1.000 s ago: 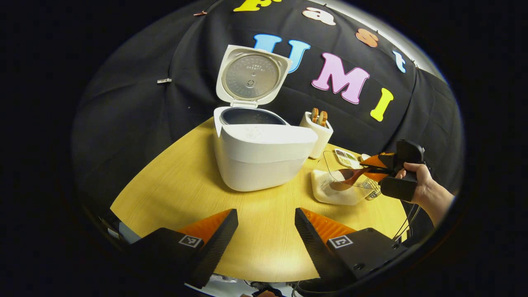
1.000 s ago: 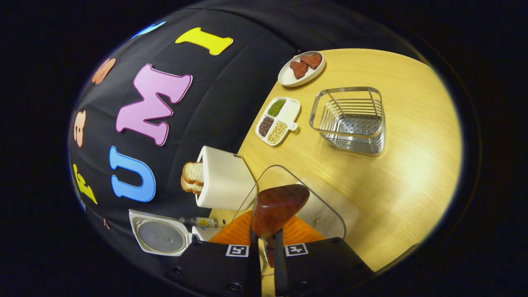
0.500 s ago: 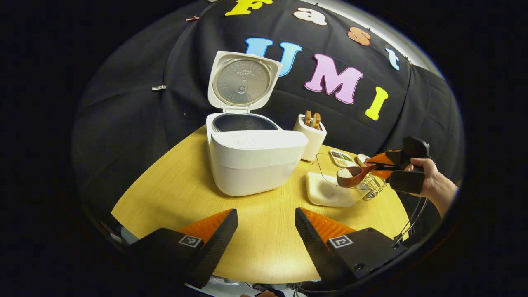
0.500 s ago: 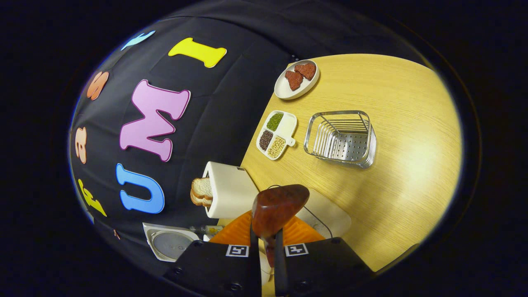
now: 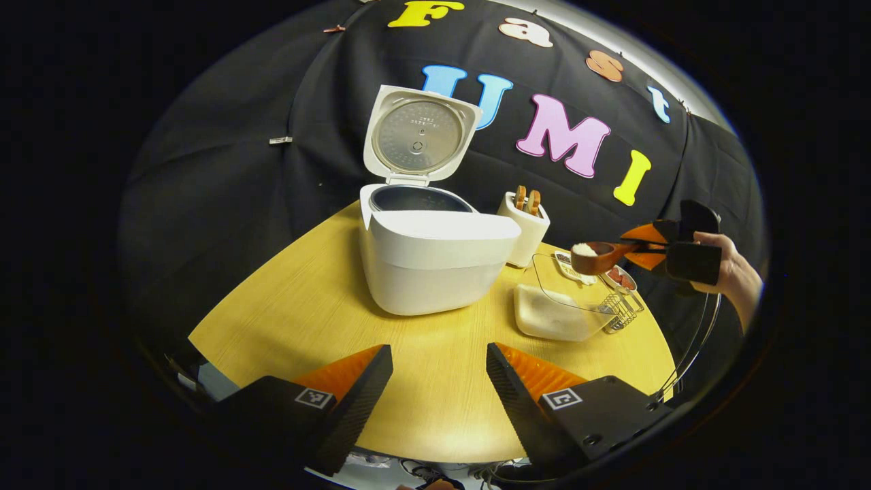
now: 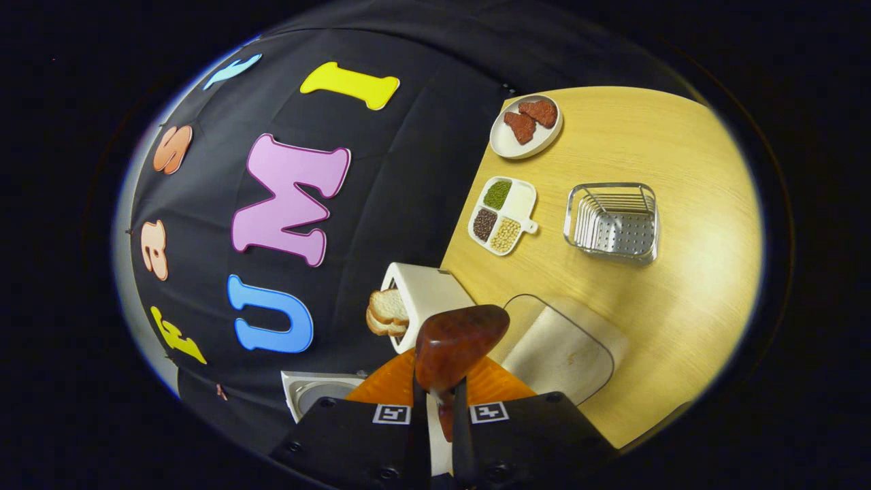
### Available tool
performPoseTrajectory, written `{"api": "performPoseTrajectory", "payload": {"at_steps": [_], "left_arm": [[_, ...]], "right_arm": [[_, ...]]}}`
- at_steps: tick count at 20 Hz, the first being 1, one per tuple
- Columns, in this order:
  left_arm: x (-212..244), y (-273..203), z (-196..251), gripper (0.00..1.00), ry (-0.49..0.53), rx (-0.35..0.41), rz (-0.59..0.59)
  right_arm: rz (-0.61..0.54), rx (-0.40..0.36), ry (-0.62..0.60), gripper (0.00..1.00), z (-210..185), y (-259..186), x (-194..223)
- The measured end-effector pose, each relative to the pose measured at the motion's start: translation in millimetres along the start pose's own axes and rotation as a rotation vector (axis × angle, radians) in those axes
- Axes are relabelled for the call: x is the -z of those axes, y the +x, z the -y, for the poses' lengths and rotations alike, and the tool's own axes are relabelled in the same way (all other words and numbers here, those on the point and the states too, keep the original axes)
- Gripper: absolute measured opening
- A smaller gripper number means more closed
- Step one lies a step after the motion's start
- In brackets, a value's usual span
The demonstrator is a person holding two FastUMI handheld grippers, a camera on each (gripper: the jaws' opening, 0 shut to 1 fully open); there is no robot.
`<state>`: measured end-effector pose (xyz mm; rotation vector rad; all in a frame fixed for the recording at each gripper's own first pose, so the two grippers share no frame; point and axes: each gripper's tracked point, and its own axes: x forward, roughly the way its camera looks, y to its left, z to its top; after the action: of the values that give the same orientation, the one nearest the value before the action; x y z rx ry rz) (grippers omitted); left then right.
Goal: Close the left gripper, press the button to open the rice cooker; take a wooden spoon from the chopstick holder with the right hand, scoop a spoonful of rice and pour it into the rice cooker, then put the wooden spoon back into the chopstick holder.
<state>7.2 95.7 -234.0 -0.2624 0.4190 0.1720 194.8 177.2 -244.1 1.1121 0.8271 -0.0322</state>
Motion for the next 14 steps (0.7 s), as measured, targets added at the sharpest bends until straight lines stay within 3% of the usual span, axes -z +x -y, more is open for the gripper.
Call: {"api": "performPoseTrajectory", "payload": {"at_steps": [8,14], "left_arm": [[-2,-7,-25,0.96,-0.022,-0.024,0.030],[-16,-13,-51,0.96,-0.023,-0.065,0.067]], "right_arm": [[-0.093,-0.129,-0.016,0.17,-93,9,57],[-0.179,-0.164,-0.024,0.17,-132,29,118]]}}
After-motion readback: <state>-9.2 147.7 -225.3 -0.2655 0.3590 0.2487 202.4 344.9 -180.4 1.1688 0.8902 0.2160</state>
